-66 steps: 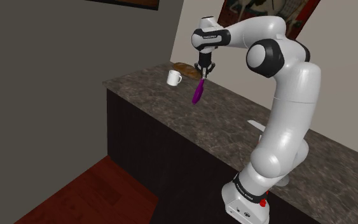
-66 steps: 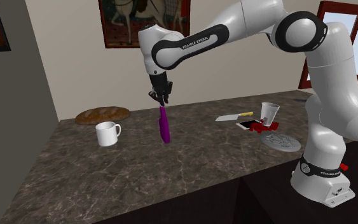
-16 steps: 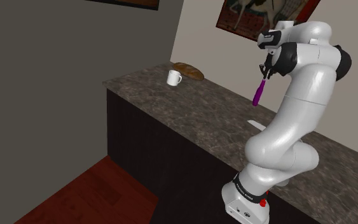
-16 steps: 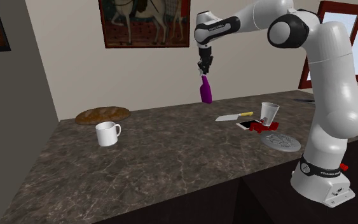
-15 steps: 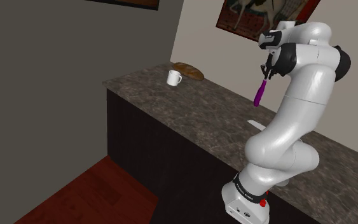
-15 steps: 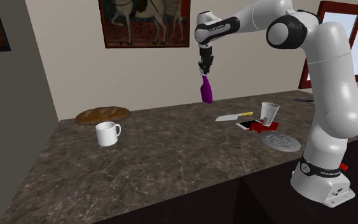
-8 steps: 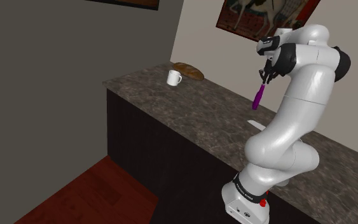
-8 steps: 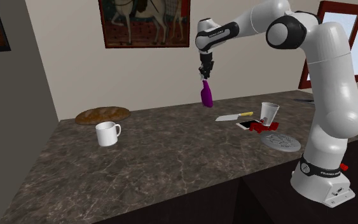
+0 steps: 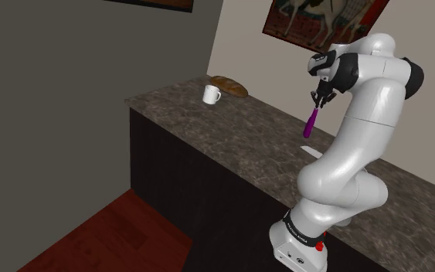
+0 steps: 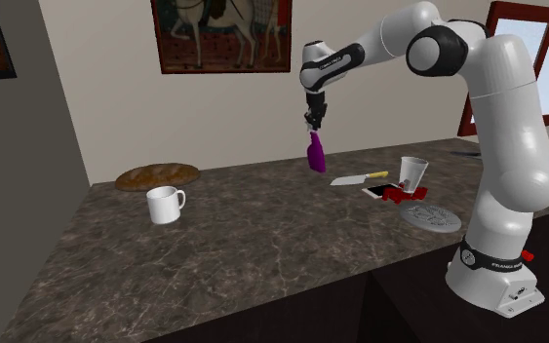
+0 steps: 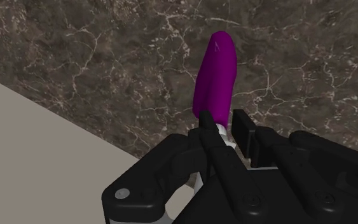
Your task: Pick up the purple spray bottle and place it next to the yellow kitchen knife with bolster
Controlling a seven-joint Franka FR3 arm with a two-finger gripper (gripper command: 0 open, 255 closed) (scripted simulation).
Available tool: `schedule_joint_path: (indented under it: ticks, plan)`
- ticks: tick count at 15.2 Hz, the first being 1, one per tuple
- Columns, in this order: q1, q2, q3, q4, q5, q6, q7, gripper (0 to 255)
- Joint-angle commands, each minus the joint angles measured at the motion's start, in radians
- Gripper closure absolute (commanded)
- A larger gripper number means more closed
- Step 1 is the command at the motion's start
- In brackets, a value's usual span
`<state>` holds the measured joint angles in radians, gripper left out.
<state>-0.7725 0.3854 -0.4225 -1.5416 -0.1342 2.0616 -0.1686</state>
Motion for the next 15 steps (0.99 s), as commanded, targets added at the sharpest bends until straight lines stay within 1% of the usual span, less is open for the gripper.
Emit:
schedule_joint_path:
  ticks: [1, 4, 12, 13, 15]
  plan:
    - [0.0, 0.005, 0.001, -0.021, 0.0, 0.026, 0.005, 255]
    - [0.0, 0.017, 0.002, -0.056, 0.0, 0.071, 0.014, 255]
    - [0.0, 0.017, 0.002, -0.056, 0.0, 0.071, 0.014, 255]
    - [0.0, 0.017, 0.002, -0.056, 0.0, 0.071, 0.014, 0]
    - [0.0, 0.017, 0.002, -0.056, 0.0, 0.071, 0.014, 0]
